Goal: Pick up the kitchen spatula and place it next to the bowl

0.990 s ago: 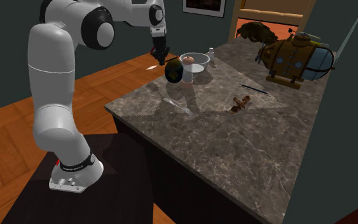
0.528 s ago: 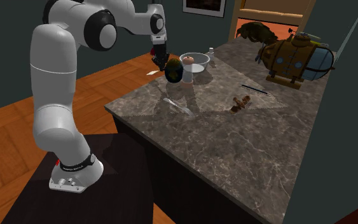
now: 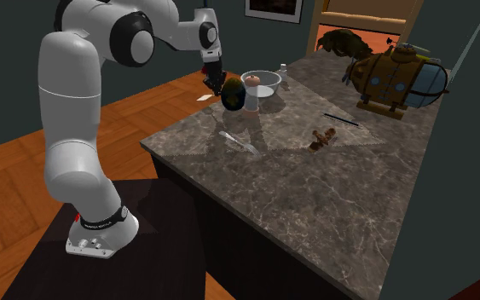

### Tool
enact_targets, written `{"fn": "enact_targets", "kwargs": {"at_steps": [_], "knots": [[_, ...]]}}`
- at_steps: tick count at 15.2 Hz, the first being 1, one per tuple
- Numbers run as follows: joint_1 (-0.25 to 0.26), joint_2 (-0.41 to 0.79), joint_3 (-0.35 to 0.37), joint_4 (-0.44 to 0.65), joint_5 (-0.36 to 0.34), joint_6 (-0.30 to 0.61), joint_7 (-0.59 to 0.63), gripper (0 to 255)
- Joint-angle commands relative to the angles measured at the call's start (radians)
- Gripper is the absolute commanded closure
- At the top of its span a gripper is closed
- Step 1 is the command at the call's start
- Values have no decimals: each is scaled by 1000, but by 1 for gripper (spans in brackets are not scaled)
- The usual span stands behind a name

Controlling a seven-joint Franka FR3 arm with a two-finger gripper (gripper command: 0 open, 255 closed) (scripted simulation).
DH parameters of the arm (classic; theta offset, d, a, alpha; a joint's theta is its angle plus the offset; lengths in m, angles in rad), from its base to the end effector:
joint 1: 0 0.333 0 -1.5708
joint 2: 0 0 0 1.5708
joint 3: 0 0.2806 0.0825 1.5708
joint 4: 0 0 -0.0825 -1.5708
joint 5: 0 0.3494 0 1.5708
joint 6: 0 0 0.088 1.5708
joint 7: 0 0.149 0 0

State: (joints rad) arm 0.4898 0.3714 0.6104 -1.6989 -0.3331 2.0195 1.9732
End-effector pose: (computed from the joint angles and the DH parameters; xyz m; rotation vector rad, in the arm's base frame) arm 0.3246 0.5146 0.3518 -2.8911 1.1638 -0.1449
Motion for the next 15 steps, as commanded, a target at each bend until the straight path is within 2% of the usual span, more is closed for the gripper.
{"fn": "enact_targets", "kwargs": {"at_steps": [1,4,12,13,15], "knots": [[2,66,-16,-20,-10,27,6,255],[11,82,-30,-37,-21,60,14,255],[16,81,-36,-37,-17,61,12,255],[5,60,-32,-66,-8,72,8,0],[8,65,-32,-46,-9,58,5,0]]}}
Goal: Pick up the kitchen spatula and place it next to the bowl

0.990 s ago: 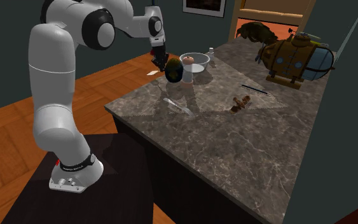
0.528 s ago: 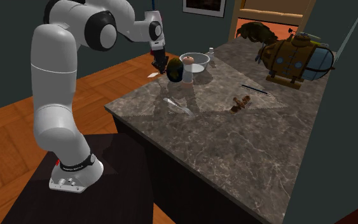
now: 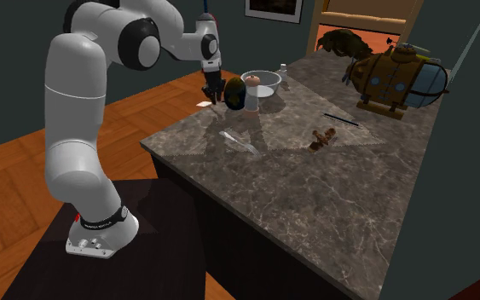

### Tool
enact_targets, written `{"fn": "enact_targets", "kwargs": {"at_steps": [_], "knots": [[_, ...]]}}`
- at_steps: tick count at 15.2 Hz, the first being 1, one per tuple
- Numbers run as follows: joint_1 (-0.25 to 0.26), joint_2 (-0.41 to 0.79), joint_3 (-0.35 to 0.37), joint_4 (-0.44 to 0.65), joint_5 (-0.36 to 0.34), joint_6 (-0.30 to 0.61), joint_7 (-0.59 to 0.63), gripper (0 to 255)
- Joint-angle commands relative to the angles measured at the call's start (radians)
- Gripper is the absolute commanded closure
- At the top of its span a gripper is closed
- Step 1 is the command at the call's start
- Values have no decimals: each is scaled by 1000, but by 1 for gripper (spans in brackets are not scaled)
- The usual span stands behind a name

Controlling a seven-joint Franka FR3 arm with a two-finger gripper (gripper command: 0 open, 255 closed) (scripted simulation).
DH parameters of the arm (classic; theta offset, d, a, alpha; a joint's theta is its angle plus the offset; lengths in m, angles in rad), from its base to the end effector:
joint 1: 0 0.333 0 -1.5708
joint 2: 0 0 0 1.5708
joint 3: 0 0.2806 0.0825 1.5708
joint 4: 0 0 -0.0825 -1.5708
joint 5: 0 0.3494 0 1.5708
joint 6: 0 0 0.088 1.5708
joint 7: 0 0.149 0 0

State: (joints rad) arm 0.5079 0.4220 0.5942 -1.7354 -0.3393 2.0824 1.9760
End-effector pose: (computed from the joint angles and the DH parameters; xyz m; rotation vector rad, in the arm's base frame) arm 0.3191 0.5186 0.3132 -2.9160 1.1459 -0.1013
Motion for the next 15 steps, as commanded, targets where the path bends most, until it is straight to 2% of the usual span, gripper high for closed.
{"fn": "enact_targets", "kwargs": {"at_steps": [1,2,3,7,15], "knots": [[-12,23,-21,-1,-6,-6,-4,0],[-18,19,-21,-17,-6,6,-6,0],[-2,30,-19,0,-11,-2,9,0],[-7,-18,1,62,27,-105,-15,0],[-7,-18,1,62,27,-105,-15,0]]}}
